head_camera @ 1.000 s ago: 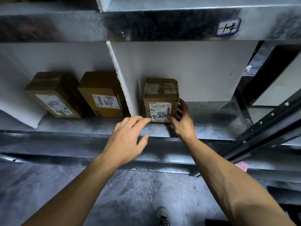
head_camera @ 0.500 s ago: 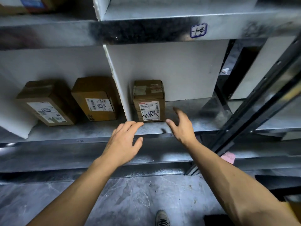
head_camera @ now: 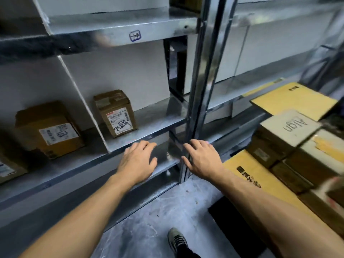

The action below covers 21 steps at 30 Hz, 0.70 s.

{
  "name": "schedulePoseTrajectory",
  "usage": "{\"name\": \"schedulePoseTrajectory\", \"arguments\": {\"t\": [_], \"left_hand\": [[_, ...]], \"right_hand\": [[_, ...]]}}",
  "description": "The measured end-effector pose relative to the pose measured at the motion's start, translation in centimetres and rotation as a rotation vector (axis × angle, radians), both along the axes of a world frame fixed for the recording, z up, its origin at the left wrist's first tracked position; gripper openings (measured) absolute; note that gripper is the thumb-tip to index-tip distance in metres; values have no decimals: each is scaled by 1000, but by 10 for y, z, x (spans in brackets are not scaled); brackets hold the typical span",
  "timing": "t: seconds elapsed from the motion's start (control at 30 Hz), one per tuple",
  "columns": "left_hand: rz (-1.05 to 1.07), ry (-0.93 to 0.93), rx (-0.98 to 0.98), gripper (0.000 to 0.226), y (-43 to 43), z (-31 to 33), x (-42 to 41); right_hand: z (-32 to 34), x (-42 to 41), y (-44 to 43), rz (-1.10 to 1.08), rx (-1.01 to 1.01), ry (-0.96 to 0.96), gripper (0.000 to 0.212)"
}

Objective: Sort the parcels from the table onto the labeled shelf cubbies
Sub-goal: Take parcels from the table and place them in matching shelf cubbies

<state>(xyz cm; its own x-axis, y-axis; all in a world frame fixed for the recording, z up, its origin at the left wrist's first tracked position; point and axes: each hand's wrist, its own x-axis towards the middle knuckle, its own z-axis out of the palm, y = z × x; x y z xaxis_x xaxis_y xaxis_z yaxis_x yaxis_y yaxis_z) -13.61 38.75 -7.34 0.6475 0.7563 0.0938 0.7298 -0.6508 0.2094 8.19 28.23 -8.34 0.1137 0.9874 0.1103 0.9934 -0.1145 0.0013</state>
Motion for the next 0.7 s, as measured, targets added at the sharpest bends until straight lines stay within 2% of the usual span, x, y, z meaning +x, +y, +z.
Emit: {"name": "schedulePoseTrajectory", "arguments": {"t": [0.47, 0.7], "left_hand": [[-548, -61, 12, 52, -131, 15, 176], [-749, -101, 35, 52, -210, 27, 288]], "right_hand": [[22, 91, -228, -667, -25, -6, 48], [29, 163, -333, -912, 50, 53, 48]]}}
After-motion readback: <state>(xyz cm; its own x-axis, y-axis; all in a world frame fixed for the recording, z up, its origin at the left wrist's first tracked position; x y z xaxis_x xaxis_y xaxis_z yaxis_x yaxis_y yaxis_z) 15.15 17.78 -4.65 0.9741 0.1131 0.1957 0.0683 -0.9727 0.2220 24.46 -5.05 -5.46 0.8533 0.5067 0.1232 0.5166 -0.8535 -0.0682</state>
